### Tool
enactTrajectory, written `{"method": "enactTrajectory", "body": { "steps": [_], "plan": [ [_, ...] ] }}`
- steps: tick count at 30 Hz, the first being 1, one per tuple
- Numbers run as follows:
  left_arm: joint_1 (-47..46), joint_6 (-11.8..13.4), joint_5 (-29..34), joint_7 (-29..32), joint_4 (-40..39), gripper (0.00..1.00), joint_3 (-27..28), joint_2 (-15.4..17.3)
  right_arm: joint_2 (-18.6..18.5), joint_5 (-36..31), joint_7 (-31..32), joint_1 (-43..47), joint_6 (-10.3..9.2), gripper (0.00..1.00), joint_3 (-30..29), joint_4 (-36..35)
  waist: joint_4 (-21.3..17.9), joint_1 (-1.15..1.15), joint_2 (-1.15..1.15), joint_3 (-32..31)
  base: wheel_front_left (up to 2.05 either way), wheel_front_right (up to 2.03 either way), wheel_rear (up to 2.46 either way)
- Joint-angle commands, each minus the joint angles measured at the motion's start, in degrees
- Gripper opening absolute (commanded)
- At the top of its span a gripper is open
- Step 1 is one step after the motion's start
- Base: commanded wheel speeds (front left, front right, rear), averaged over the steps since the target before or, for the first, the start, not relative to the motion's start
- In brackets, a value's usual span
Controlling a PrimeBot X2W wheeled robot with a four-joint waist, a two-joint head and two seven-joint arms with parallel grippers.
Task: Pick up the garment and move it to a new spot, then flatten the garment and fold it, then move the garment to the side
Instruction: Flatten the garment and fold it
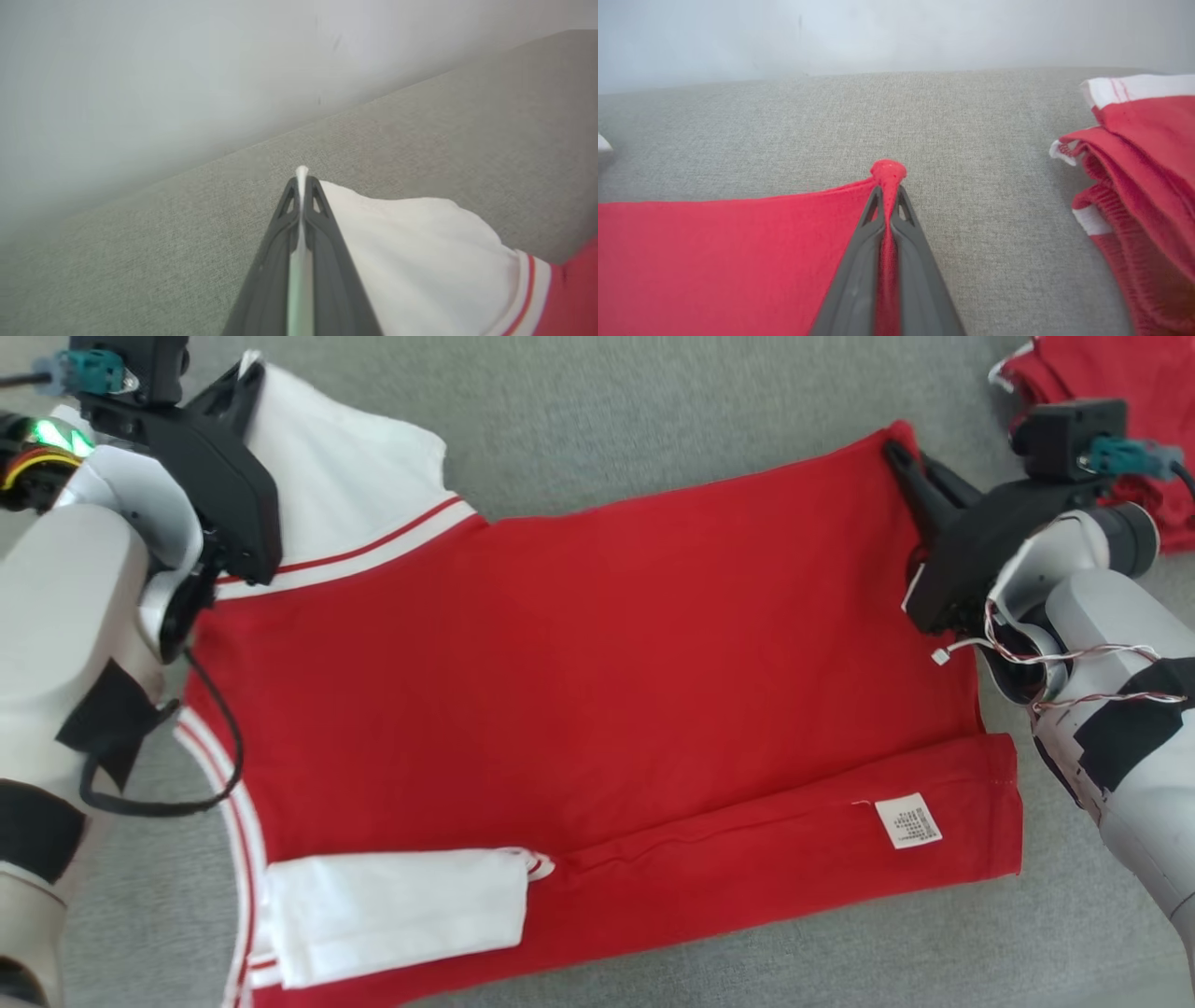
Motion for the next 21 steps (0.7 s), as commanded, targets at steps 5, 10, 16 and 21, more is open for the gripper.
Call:
{"method": "enactTrajectory", "body": {
  "steps": [5, 10, 16, 21],
  "plan": [
    [5.6, 0.1, -2.5, -8.5, -5.0, 0.0, 0.0, -0.5, -0.7, 1.7, -7.7, 3.6, -0.16, 0.0, 0.4, 2.0, 3.4, 0.0, 0.0, -6.1, 0.0, 0.0, 0.0],
    [13.1, 0.6, -4.0, -13.0, -11.6, 0.0, -0.1, 0.1, -1.0, 2.4, -12.2, 7.7, -0.16, 0.0, 0.9, 2.5, 4.7, 0.0, 0.0, -8.8, 0.0, 0.0, 0.0],
    [24.3, 4.3, -6.8, -16.6, -22.8, 0.0, 2.2, 1.5, -2.1, 1.4, -14.5, 13.2, -0.16, 0.0, -0.3, 1.8, 6.2, 0.0, 0.0, -10.9, 0.0, 0.0, 0.0],
    [32.1, 7.6, -6.7, -17.8, -31.1, 0.0, 3.6, 2.5, -3.1, -0.1, -14.7, 16.9, -0.16, 0.0, -5.6, -1.0, 6.8, 0.0, 0.0, -11.7, 0.0, 0.0, 0.0]
  ]
}}
